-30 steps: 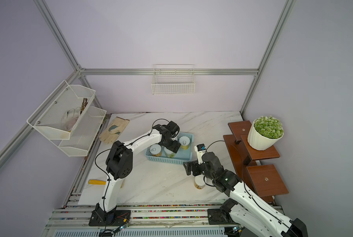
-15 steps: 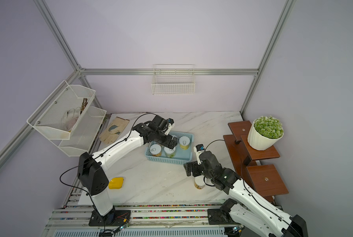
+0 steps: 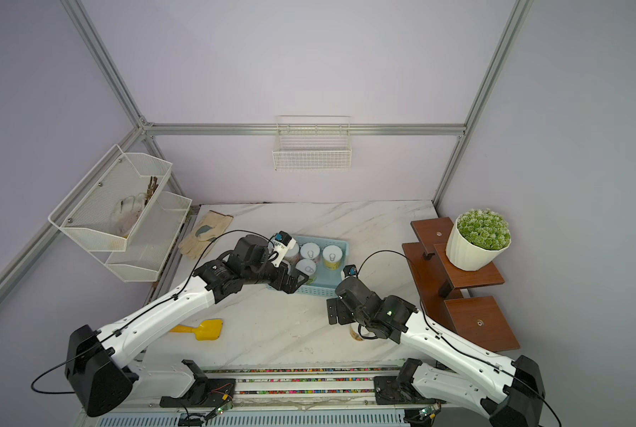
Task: Put the canned food in the basket
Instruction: Pick up the canned food from the center of the board.
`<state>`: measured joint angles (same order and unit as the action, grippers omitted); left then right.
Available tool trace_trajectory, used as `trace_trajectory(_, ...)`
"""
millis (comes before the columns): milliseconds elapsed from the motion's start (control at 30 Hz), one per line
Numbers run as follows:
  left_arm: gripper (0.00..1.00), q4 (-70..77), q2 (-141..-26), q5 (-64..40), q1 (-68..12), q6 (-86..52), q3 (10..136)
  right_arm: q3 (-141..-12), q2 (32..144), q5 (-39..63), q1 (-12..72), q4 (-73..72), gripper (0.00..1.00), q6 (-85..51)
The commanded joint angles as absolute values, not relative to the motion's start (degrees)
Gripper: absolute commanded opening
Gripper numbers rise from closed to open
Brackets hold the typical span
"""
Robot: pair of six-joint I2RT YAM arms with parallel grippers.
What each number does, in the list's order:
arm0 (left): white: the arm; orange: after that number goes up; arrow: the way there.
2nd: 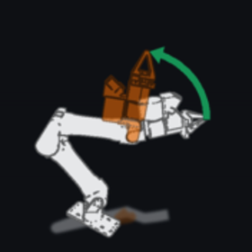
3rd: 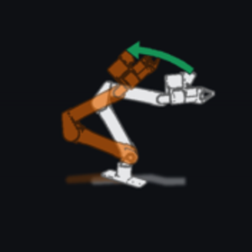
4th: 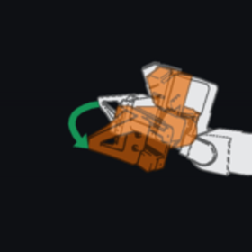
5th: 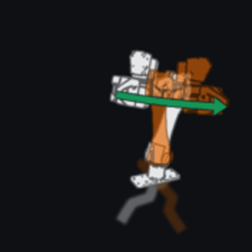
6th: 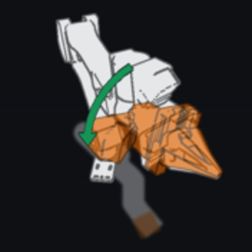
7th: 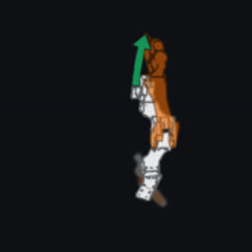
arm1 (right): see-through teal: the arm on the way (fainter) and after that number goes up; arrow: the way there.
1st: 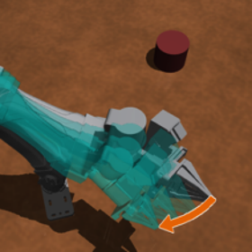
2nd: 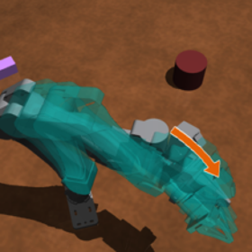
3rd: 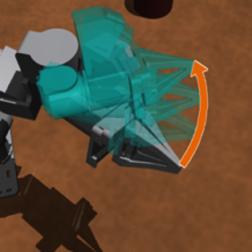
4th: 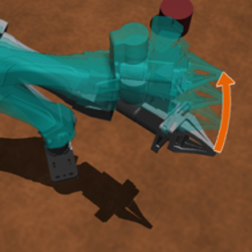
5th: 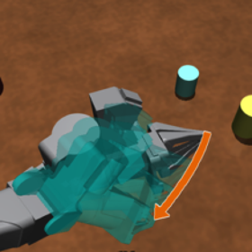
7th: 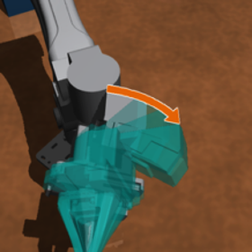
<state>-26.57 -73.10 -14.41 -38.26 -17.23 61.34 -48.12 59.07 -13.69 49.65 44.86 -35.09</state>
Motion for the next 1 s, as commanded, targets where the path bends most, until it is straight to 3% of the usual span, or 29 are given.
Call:
trace_trajectory(0,1.00,-16.54,-67.94,-19.89,-38.05,-19.86,55.92,-50.03,61.03,-16.47,49.92,50.70,1.00,-42.03)
trace_trajectory(267,1.00,-6.78,-61.85,-29.98,-38.05,-23.48,46.38,-51.18,62.28,-19.64,49.86,54.16,1.00,-45.39)
trace_trajectory(533,1.00,-4.75,-59.65,-34.16,-38.30,-24.18,42.45,-50.16,64.12,-16.41,45.80,58.14,1.00,-44.54)
trace_trajectory(967,1.00,-5.60,-58.05,-29.79,-40.63,-22.60,40.66,-47.00,66.75,-11.13,41.43,57.11,1.00,-41.41)
